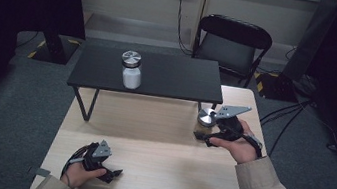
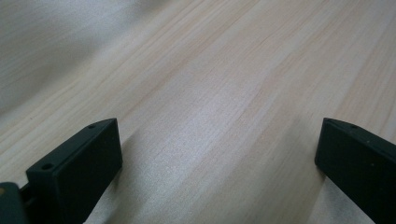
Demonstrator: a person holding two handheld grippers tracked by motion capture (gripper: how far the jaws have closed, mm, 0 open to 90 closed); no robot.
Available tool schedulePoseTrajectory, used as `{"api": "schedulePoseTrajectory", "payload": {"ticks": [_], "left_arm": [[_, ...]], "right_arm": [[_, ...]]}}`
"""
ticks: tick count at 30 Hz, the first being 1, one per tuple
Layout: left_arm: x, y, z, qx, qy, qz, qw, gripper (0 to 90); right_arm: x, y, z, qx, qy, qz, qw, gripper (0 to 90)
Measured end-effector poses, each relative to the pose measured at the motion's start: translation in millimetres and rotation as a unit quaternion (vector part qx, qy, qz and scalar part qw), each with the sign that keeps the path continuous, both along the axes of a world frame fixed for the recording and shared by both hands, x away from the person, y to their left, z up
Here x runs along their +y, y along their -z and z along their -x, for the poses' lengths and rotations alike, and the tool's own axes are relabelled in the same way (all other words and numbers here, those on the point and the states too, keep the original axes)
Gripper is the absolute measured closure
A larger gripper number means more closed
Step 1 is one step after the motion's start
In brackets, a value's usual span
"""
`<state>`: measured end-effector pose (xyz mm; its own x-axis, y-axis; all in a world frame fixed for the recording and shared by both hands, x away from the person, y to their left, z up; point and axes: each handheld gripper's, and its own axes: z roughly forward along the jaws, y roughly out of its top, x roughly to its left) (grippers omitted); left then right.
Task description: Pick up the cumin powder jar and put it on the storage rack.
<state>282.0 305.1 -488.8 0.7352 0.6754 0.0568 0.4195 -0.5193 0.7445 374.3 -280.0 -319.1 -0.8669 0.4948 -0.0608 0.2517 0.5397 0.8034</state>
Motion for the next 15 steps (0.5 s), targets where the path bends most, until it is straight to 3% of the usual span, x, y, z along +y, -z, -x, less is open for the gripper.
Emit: {"api": "schedulePoseTrajectory", "payload": {"ticks": [15], "left_arm": [[0.0, 0.0, 0.0, 0.0, 0.0, 0.0, 1.0, 0.0]], "right_arm": [[11.1, -36.1, -15.0, 0.003, -0.005, -0.01, 0.9999, 30.8]]}}
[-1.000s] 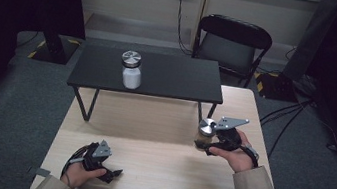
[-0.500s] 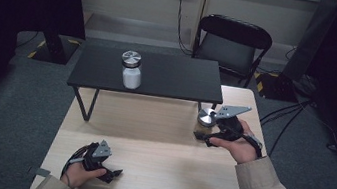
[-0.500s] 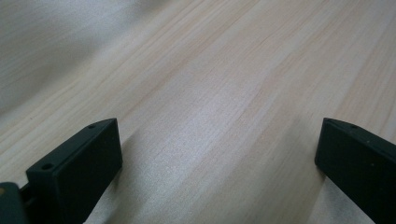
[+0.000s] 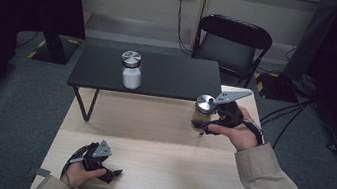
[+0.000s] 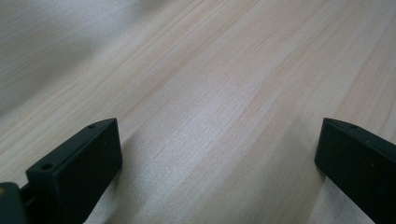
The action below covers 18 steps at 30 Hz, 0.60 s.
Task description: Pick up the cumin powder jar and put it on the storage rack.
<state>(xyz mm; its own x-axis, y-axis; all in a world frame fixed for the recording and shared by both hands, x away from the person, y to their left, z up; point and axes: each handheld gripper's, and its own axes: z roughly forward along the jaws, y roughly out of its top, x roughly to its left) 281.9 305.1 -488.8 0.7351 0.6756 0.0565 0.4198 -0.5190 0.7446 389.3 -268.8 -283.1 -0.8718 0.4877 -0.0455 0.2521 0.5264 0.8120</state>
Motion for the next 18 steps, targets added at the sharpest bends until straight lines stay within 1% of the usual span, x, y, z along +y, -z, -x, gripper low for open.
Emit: {"api": "schedulePoseTrajectory", "payload": {"ticks": [5, 7, 14, 18], "left_arm": [[0.0, 0.1, 0.1, 0.0, 0.0, 0.001, 1.0, 0.0], [0.0, -0.2, -0.1, 0.0, 0.0, -0.001, 1.0, 0.0], [0.0, -0.3, -0.2, 0.0, 0.001, -0.001, 1.0, 0.0], [0.0, -0.3, -0.2, 0.0, 0.001, -0.001, 1.0, 0.0]], "right_arm": [[5.7, -9.9, -5.0, 0.001, 0.004, -0.001, 1.0, 30.8], [9.1, -15.3, -7.7, -0.002, 0.004, 0.0, 1.0, 30.8], [17.5, -30.9, -16.5, -0.003, 0.007, -0.003, 1.0, 30.8], [20.1, -36.7, -20.3, -0.005, 0.012, -0.003, 0.9999, 30.8]]}}
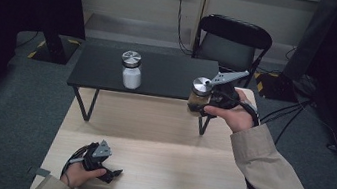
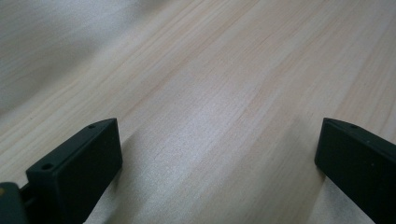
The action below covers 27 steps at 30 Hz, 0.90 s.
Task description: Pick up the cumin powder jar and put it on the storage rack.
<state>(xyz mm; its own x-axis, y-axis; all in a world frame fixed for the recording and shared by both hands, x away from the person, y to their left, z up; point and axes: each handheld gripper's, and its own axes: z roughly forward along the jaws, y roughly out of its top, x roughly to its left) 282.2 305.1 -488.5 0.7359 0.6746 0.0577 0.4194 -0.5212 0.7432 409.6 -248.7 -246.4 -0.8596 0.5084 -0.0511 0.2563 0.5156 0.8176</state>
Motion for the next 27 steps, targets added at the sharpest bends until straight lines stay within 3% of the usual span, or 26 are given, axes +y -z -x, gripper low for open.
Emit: {"api": "schedulePoseTrajectory", "payload": {"ticks": [14, 15, 27], "left_arm": [[0.1, 0.3, 0.1, 0.0, 0.0, 0.001, 1.0, 0.0], [0.0, 0.2, 0.1, 0.0, 0.0, 0.0, 1.0, 0.0], [-0.3, 0.1, -0.3, 0.0, 0.0, 0.0, 1.0, 0.0]], "right_arm": [[14.5, -13.9, -17.5, -0.003, 0.026, 0.004, 0.9996, 30.8], [26.3, -14.0, -10.8, -0.006, 0.058, 0.007, 0.9983, 30.8], [42.3, -11.3, -28.1, -0.006, 0.074, 0.003, 0.9973, 30.8]]}}
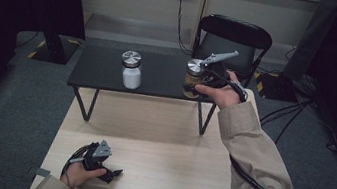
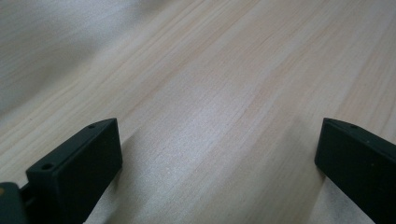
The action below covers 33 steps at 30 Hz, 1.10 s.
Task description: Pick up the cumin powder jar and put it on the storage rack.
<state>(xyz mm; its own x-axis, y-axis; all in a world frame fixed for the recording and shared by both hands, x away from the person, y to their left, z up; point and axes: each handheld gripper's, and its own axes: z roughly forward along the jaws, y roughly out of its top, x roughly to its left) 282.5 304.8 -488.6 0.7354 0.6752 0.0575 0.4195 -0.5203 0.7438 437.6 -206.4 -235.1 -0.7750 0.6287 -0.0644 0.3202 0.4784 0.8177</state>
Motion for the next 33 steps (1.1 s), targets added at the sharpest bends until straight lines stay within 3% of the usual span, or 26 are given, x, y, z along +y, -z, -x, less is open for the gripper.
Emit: {"api": "schedulePoseTrajectory", "payload": {"ticks": [13, 33], "left_arm": [[0.0, 0.0, 0.0, 0.0, 0.0, 0.0, 1.0, 0.0], [0.0, 0.0, 0.0, 0.0, 0.0, 0.0, 1.0, 0.0]], "right_arm": [[18.7, 2.2, -15.4, 0.011, 0.016, 0.004, 0.9998, 30.7], [20.3, 12.7, -29.2, 0.013, 0.037, -0.002, 0.9992, 30.7]]}}
